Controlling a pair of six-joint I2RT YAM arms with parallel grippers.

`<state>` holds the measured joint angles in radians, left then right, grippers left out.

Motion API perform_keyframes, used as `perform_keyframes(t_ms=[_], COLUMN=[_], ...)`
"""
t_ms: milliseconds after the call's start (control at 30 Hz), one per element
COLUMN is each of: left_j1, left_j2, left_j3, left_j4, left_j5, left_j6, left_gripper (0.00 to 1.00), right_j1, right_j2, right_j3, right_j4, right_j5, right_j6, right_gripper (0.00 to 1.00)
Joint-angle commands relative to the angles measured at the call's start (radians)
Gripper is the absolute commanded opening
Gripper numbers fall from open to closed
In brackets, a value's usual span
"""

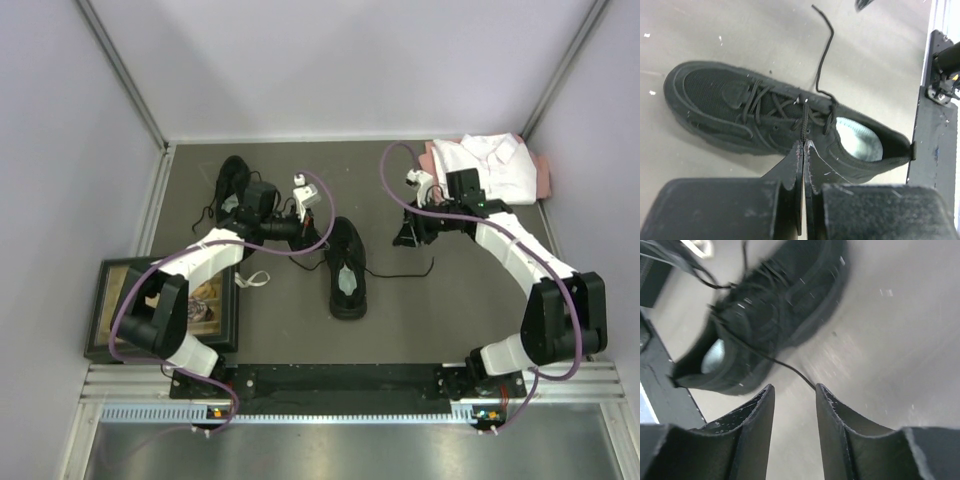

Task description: Tie the shoes

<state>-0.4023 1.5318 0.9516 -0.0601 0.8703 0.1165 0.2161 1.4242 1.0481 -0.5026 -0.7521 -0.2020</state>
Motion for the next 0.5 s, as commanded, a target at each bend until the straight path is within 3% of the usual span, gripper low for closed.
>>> perform_keyframes(t_ms=[0,233,467], left_j1=[-0.018,-0.032,-0.035], left_j2=[-0.041,-0.041,-0.044], left_j3=[-0.024,-0.025,-0.025], left_j4=[0.187,0.186,0.175], left_j5=[0.049,0.041,0.038], left_j6=[-0.089,-0.087,-0.081], left_gripper=[0.0,0.0,0.0], right_j1=[0.005,0.005,0.005], right_j2=[0.009,0.028,0.081], right_j3=[0.012,-0.017,-0.023], right_j4=[-0.068,-0.126,-0.097], right_j5=[0.076,0.21,0.483], right_j6=[-0.048,-0.123,0.008], right_gripper=[0.38,0.36,0.3])
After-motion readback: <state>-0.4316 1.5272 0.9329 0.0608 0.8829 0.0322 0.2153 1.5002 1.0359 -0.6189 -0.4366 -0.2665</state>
